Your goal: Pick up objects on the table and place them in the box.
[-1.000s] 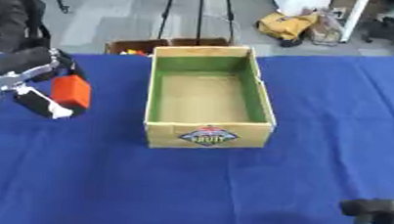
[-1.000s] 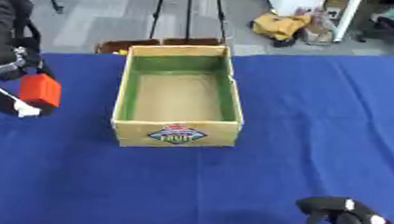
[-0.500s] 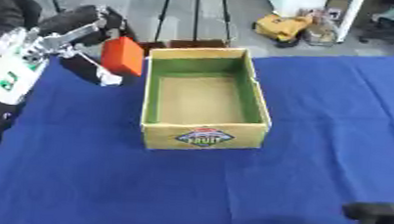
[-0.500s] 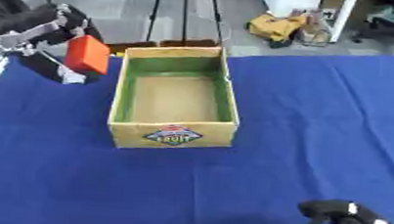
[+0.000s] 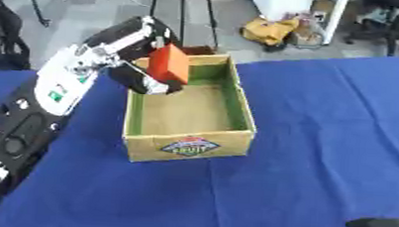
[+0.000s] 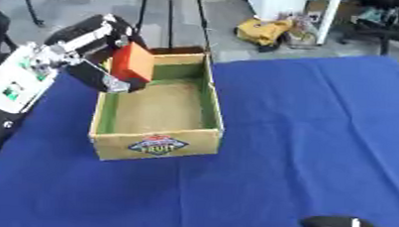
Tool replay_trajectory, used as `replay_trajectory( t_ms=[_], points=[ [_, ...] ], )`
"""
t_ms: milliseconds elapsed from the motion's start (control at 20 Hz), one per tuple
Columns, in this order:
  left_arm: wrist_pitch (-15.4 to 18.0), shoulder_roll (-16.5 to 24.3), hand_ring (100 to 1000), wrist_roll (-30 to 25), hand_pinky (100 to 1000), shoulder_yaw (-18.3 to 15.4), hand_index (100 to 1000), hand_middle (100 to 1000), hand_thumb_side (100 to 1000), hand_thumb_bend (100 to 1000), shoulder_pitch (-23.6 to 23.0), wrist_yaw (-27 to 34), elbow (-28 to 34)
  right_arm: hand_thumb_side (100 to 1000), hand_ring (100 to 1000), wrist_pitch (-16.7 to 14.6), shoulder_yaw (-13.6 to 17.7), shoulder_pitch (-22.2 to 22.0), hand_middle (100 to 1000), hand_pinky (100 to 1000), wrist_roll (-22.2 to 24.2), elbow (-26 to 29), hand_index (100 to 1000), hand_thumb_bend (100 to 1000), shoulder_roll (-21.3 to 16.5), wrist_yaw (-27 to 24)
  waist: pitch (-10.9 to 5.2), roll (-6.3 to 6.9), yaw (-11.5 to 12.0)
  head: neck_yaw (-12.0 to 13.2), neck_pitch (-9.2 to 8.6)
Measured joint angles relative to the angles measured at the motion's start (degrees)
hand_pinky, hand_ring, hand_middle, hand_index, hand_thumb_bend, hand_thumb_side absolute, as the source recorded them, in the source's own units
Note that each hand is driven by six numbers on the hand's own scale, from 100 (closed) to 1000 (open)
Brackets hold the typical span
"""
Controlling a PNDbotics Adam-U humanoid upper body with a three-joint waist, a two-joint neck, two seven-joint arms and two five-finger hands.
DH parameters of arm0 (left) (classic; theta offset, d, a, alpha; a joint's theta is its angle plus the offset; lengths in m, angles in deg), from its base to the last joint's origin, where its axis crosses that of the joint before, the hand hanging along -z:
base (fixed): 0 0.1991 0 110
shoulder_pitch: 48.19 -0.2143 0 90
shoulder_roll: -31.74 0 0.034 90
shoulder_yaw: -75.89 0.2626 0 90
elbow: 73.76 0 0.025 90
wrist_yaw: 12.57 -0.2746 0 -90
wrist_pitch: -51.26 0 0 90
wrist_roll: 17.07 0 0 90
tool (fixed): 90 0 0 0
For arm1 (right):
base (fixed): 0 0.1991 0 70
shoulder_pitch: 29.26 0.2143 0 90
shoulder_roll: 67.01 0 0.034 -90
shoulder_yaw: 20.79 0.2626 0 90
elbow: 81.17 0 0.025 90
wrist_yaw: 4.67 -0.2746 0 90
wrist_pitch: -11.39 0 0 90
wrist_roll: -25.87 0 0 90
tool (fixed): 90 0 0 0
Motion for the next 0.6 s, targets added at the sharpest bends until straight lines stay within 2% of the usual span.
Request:
replay_trajectory(
  t_ms=[200,450,600],
  points=[
    [2.1,-1.1,123,1.3,100,-0.1,385,184,177,185,-1.1,-7.3,-1.0,756,783,0.0,0.0,0.4,530,802,0.1,0.0,751,100,0.0,-0.1,0.41,0.27,-0.8,-0.1,-0.58],
    [4.8,-1.9,166,3.8,100,-0.1,415,223,197,265,-2.0,-14.7,-2.6,758,783,0.1,0.0,0.6,530,802,0.1,0.0,751,100,0.0,-0.1,0.77,0.82,-1.4,-0.4,-0.82],
    [6.1,-1.9,207,5.3,100,-0.1,444,266,219,356,-2.0,-18.3,-2.8,760,783,0.2,0.0,0.9,530,802,0.2,0.0,751,100,0.0,-0.1,0.88,0.96,-1.4,-0.5,-0.84]
  ],
)
